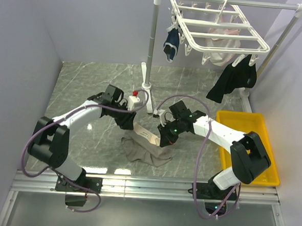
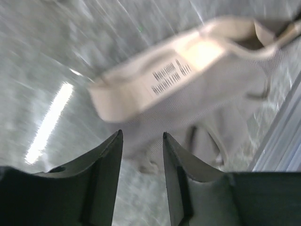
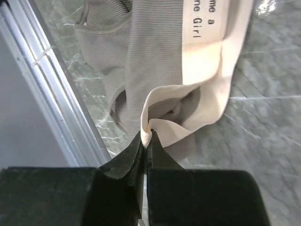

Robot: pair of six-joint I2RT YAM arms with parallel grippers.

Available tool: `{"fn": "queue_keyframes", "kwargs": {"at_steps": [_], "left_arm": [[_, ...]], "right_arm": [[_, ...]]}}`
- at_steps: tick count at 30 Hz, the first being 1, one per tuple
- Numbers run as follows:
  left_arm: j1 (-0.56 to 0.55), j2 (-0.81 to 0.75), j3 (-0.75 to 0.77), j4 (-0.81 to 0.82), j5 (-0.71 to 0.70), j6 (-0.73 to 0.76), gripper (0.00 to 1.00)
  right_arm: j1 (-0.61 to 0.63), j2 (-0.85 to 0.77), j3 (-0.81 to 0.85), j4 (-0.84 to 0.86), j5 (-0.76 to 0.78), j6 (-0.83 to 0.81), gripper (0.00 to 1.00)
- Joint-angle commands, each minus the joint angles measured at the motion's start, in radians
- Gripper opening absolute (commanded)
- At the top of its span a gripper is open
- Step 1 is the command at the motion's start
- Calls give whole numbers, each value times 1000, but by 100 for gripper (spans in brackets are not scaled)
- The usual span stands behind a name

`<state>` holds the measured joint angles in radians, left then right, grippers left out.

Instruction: Clip the underwear to the hanger

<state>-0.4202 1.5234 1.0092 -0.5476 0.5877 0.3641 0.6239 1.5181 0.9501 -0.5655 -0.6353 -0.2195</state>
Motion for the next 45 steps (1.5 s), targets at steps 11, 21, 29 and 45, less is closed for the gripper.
{"fn": "queue_keyframes", "kwargs": {"at_steps": [11, 21, 29, 45], "left_arm": [[29, 322, 296, 17, 6, -148, 50], [-11, 386, 255, 67, -69, -177, 50], [-42, 406, 223, 97, -91, -205, 45], [73, -24, 137, 184, -166, -341, 0]], "right_arm": [[105, -154, -92, 98, 147, -78, 0], [168, -187, -129, 121, 220, -115, 0], [203, -202, -148, 136, 260, -118, 0], [117, -285, -90, 130, 335, -132, 0]]}}
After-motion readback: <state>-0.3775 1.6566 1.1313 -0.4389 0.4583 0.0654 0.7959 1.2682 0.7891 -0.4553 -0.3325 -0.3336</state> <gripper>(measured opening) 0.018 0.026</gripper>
